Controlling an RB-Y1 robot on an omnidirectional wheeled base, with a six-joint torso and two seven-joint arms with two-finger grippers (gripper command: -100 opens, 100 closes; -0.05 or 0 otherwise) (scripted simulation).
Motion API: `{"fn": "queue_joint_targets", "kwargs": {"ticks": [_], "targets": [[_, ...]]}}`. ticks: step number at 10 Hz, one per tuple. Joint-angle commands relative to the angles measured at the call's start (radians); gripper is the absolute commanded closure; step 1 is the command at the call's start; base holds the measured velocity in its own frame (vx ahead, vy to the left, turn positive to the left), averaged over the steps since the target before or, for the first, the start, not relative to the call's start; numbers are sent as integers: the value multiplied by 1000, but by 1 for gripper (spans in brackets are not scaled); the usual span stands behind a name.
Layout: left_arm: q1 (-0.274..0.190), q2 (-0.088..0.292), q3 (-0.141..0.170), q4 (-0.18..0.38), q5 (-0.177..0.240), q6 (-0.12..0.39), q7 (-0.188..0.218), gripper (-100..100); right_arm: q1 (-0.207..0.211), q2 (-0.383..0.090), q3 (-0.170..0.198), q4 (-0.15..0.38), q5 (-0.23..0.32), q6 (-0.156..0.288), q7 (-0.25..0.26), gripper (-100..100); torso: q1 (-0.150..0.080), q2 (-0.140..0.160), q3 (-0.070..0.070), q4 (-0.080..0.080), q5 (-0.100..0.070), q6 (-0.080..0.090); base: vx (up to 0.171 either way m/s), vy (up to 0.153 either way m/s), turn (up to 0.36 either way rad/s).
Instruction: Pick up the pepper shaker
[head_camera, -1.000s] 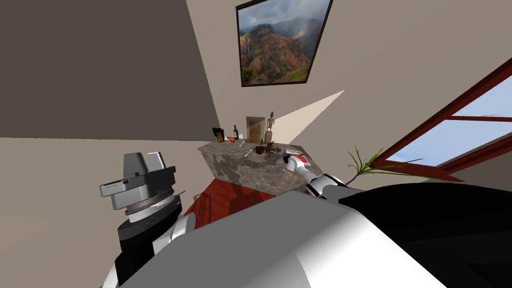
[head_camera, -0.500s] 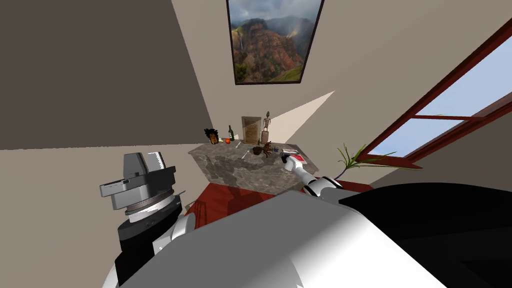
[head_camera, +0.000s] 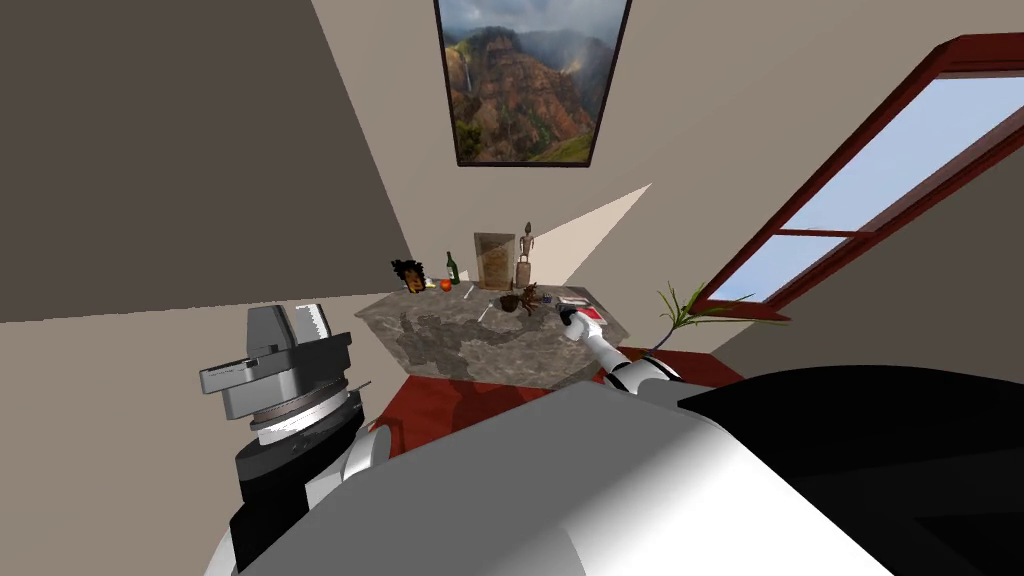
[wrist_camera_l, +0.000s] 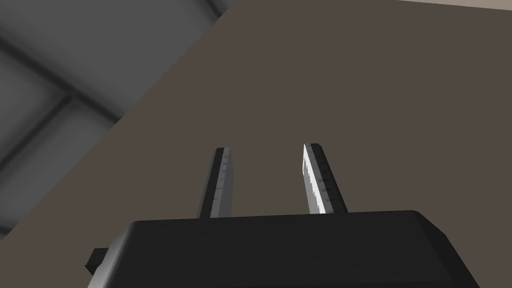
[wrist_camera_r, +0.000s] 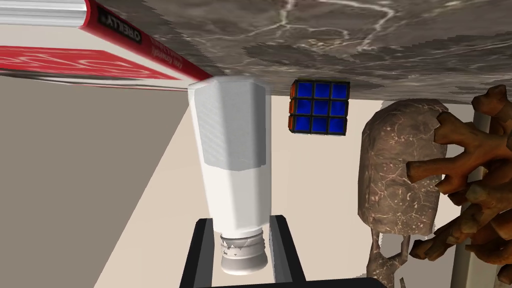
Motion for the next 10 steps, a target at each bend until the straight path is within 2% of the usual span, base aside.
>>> {"fn": "queue_joint_targets", "kwargs": {"ticks": [1,2,3,4,5,6,8,9,10], "targets": [[0,0,0,0,0,0,0,0,-5,3,-2,3,1,-4,31,100,0,0,0,0,0,0,5,9,75],[0,0,0,0,0,0,0,0,3,52,-50,-46,2,-43,70,100,-1,2,1,1,0,-1,77,37,-295],[0,0,0,0,0,0,0,0,3,54,-50,-51,2,-43,109,100,1,0,1,1,1,2,98,65,-414],[0,0,0,0,0,0,0,0,3,54,-50,-51,2,-43,135,100,2,-1,0,0,1,3,43,44,-123],[0,0,0,0,0,0,0,0,10,95,-94,-105,2,-81,167,100,1,0,0,0,1,0,72,67,-384],[0,0,0,0,0,0,0,0,10,105,-98,-105,2,-81,193,100,3,-1,0,1,2,2,82,75,-315],[0,0,0,0,0,0,0,0,10,105,-98,-105,2,-81,238,100,1,0,0,0,1,-1,35,19,-1],[0,0,0,0,0,0,0,0,11,103,-97,-106,0,-80,224,100,-1,1,1,0,1,-1,6,-2,17],[0,0,0,0,0,0,0,0,10,104,-97,-106,1,-81,228,0,-2,2,1,1,1,0,0,0,0]]}}
